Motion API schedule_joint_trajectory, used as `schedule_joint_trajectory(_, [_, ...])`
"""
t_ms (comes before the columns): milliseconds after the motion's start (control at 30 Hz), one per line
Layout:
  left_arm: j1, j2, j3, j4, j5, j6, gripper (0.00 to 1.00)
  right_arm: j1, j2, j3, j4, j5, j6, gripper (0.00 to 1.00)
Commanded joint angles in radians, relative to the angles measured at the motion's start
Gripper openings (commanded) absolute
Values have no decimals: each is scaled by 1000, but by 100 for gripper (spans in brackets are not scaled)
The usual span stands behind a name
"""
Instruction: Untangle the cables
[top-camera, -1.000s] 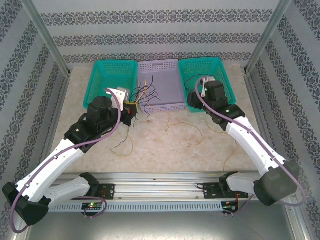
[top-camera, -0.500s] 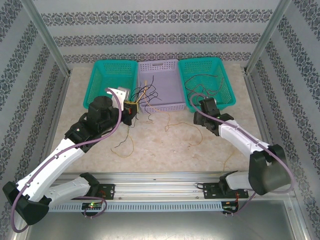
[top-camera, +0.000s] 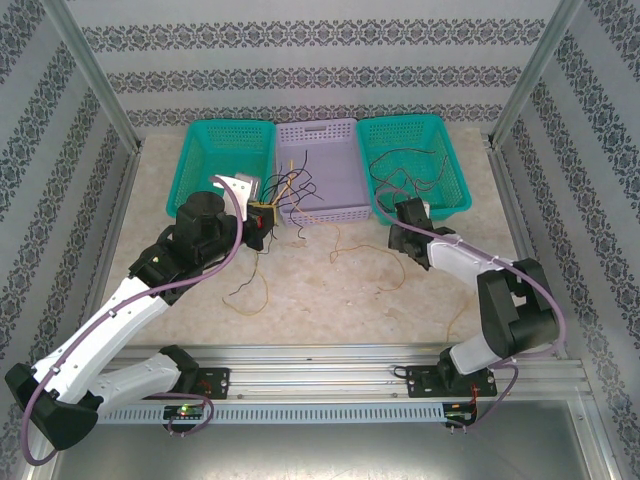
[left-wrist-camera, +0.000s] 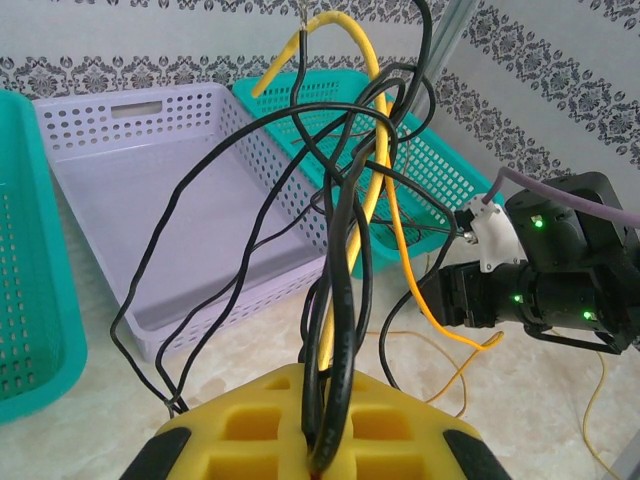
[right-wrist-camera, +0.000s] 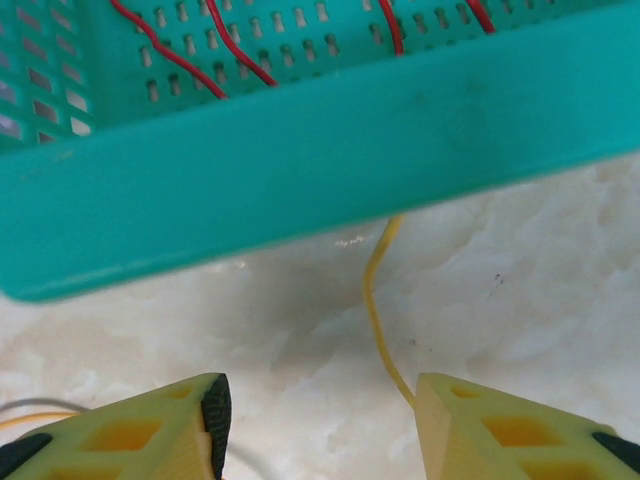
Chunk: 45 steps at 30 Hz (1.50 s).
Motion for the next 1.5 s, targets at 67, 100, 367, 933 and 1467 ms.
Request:
schedule_joint_trajectory(67, [1,-12,26,-1,-2,4,0,-10,49,78,-48,26,-3,51])
schedule_joint_trajectory(100, [1,-11,26,-1,-2,5,0,-9,59,88,-60,24,-4,52])
schedule_joint_trajectory(367, [-1,-16,26,-1,-7,8,0,-21,104,137,-135,5,5,51])
schedule_joint_trajectory(933, [-4,-14,25,-1,-11,13,0,56,133,176,-203,65,-24,50])
schedule_joint_trajectory(1467, [-7,-15,27,-2,-10,17,0,51,134,236,-363,185,-104,51])
